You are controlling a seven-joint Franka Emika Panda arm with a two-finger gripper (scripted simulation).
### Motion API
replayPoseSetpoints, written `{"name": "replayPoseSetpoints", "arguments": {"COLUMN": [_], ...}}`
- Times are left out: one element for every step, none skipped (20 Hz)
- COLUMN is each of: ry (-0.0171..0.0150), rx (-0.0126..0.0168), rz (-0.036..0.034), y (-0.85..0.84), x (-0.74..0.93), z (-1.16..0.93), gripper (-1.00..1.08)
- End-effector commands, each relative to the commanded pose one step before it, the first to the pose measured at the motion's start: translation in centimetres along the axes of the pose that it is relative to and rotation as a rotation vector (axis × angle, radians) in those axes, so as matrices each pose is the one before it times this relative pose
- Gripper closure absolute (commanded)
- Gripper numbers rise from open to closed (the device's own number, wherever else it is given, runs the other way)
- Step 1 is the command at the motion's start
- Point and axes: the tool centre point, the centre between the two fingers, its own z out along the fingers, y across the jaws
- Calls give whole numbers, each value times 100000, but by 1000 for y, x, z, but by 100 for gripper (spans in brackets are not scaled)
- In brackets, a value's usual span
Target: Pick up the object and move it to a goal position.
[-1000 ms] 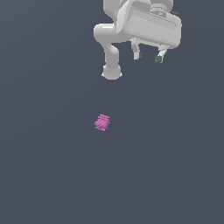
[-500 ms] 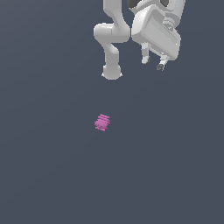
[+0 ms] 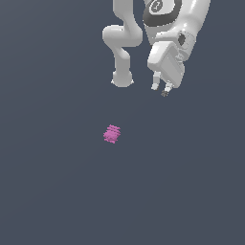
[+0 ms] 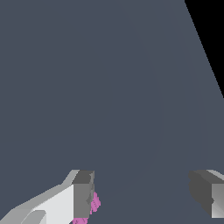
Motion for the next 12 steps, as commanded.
{"name": "replayPoseSetpoints", "arguments": {"ry": [-3762,-1694,-1758,-1820,-1878,-1934,-1987,-2035,-2082,-2124,-2163,-2191], "rx": [-2548,-813,-745,-675,-601,-526,-449,-369,-288,-205,-120,-34], "rz": [-5371,-2122,-2124,-2126,-2126,-2128,-2128,-2128,-2128,-2128,-2127,-2119], "y": [-1166,-515,-532,-551,-570,-591,-612,-634,-657,-681,-705,-727], "x": [-1108,-480,-501,-520,-540,-558,-576,-593,-609,-624,-638,-649], "z": [1847,814,846,877,907,937,965,991,1017,1042,1065,1083], "gripper": [-60,-60,-60,-60,-60,-60,-60,-60,-60,-60,-60,-60]}}
